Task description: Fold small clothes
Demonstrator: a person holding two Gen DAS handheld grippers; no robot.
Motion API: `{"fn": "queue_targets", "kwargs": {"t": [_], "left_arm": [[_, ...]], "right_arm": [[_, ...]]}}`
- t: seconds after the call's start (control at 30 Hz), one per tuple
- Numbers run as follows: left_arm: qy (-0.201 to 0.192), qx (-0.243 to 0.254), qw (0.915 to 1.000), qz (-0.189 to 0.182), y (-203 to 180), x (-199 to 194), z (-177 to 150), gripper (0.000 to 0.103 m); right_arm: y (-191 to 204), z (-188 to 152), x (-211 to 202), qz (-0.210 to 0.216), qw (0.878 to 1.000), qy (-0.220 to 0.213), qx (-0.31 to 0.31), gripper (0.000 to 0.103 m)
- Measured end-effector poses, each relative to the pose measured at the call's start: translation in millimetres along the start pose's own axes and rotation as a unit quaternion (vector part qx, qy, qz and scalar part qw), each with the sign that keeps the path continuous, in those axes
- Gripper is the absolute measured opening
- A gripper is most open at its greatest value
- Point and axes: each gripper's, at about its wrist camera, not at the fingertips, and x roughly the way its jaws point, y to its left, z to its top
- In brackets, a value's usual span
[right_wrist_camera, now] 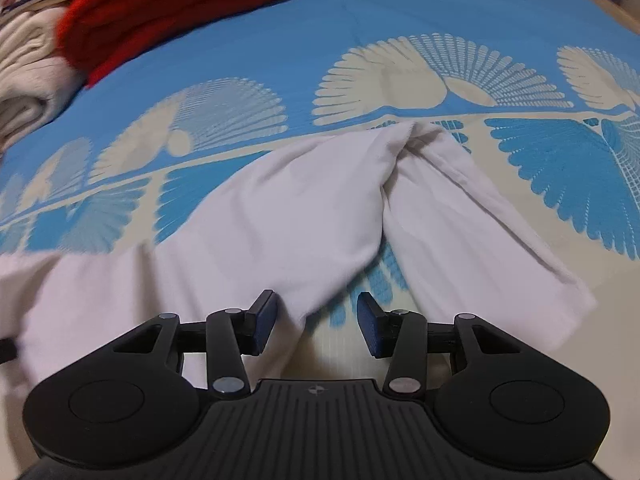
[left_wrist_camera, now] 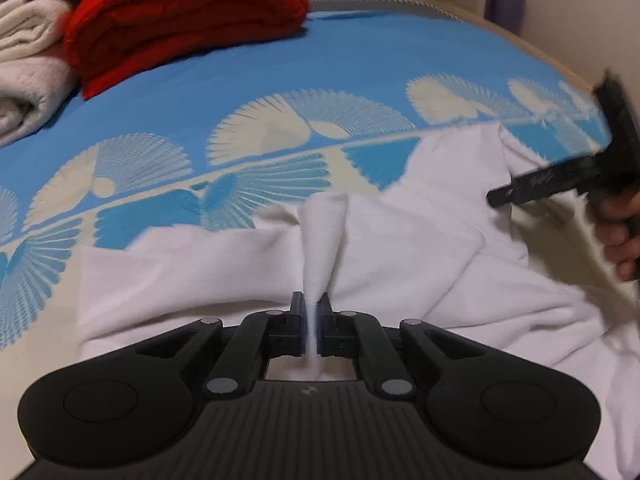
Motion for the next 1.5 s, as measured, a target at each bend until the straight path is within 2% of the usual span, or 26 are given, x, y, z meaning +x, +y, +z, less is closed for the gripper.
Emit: {"fn": "queue_targets", "kwargs": {"t": [0.03, 0.07, 0.13, 0.17, 0.2, 0.23, 0.27, 0.3, 0.33, 0.4, 0.47, 0.5, 0.57, 0.6, 0.7, 0.8, 0.87, 1.0, 1.03, 1.07, 1.1, 1.13, 1.23, 1.33, 1.4, 1.5], "left_arm": [[-0.013, -0.004, 0.9999, 0.011, 15.6, -10.8, 2.9, 0.004], [-0.026, -0.014, 0.9991, 0.030, 35.1, -23.4, 3.7, 0.004], [-0.043, -0.074, 0.9926, 0.086, 92.0, -51.1, -0.4, 0.004], [-0.044, -0.112, 0.9835, 0.135, 123.0, -61.8, -4.1, 0.004], [-0.037, -0.150, 0.9626, 0.222, 155.6, -69.3, -11.9, 0.004], [-0.014, -0.183, 0.9158, 0.357, 188.0, -72.7, -23.5, 0.004], [0.013, -0.198, 0.8703, 0.451, 210.7, -74.0, -35.8, 0.005], [0.035, -0.217, 0.8436, 0.490, 228.7, -74.2, -48.4, 0.005], [0.040, -0.259, 0.8422, 0.471, 240.8, -77.1, -59.3, 0.005], [0.011, -0.321, 0.8605, 0.396, 241.3, -82.0, -64.4, 0.008], [-0.015, -0.278, 0.8845, 0.374, 215.9, -75.7, -45.7, 0.012], [-0.032, -0.248, 0.8998, 0.358, 199.5, -72.5, -36.6, 0.021], [-0.061, -0.234, 0.9262, 0.289, 170.6, -63.6, -21.3, 0.034], [-0.070, -0.241, 0.9353, 0.249, 162.1, -58.3, -16.0, 0.034], [-0.063, -0.245, 0.9493, 0.186, 139.6, -36.0, -8.1, 0.034], [-0.046, -0.248, 0.9617, 0.106, 126.9, -5.1, -4.4, 0.034], [-0.031, -0.248, 0.9669, 0.053, 108.8, 14.9, -6.9, 0.035], [-0.002, -0.171, 0.9852, 0.006, 59.9, 57.7, -4.9, 0.037], [0.005, -0.153, 0.9882, 0.008, 51.2, 65.4, -8.6, 0.037], [0.027, -0.130, 0.9906, 0.036, 45.1, 76.9, -13.4, 0.036], [0.055, -0.111, 0.9887, 0.084, 46.1, 88.8, -20.7, 0.045], [0.042, -0.108, 0.9888, 0.094, 51.9, 88.6, -23.8, 0.052], [0.064, -0.141, 0.9753, 0.158, 71.7, 86.8, -22.2, 0.059], [0.072, -0.137, 0.9658, 0.208, 75.5, 82.5, -18.8, 0.065], [0.078, -0.148, 0.9648, 0.203, 74.3, 79.0, -12.6, 0.064], [0.061, -0.157, 0.9723, 0.162, 58.5, 56.6, 2.2, 0.064]], "right_arm": [[5.1, 2.6, 3.9, -0.014, 1.000, -0.013, -0.013, 0.033], [9.4, 4.5, 5.6, -0.025, 0.999, -0.023, -0.027, 0.006], [9.5, 9.3, 7.8, -0.024, 0.999, -0.032, -0.023, 0.006], [5.9, 13.0, 6.2, -0.026, 0.999, -0.040, -0.013, 0.005], [1.6, 16.8, 2.5, -0.030, 0.998, -0.050, -0.007, 0.005], [-5.4, 23.3, -4.5, -0.037, 0.997, -0.070, 0.004, 0.005], [-15.1, 29.8, -12.7, -0.049, 0.994, -0.096, 0.019, 0.005], [-29.1, 38.0, -23.2, -0.073, 0.988, -0.128, 0.036, 0.005], [-42.7, 42.2, -29.8, -0.099, 0.982, -0.152, 0.053, 0.005], [-83.3, 50.2, -39.7, -0.153, 0.964, -0.184, 0.113, 0.005], [-124.1, 51.5, -35.5, -0.176, 0.955, -0.168, 0.170, 0.005], [-140.6, 50.0, -32.5, -0.181, 0.951, -0.161, 0.193, 0.005], [-157.1, 46.8, -31.6, -0.198, 0.943, -0.171, 0.206, 0.005], [-161.0, 46.8, -32.6, -0.210, 0.939, -0.181, 0.202, 0.005], [-179.3, 45.0, -31.9, -0.243, 0.930, -0.183, 0.206, 0.006], [-197.5, 44.4, -16.9, -0.195, 0.944, -0.131, 0.232, 0.011], [-200.2, 43.0, -14.7, -0.186, 0.951, -0.119, 0.216, 0.012], [-204.5, 41.8, -17.5, -0.157, 0.958, -0.116, 0.210, 0.013], [-210.5, 42.9, -18.4, -0.148, 0.958, -0.117, 0.218, 0.013], [-217.7, 41.6, -21.9, -0.133, 0.955, -0.120, 0.235, 0.013], [-224.6, 41.0, -24.6, -0.114, 0.951, -0.126, 0.257, 0.013], [-228.4, 40.2, -29.7, -0.095, 0.947, -0.134, 0.275, 0.012], [-230.1, 45.4, -38.7, 0.008, 0.947, -0.151, 0.285, 0.012], [-219.4, 51.9, -31.0, 0.117, 0.957, -0.108, 0.242, 0.015], [-217.9, 46.9, -21.8, 0.149, 0.956, -0.077, 0.241, 0.015], [-230.0, 40.1, -17.5, 0.146, 0.949, -0.073, 0.269, 0.023]]}}
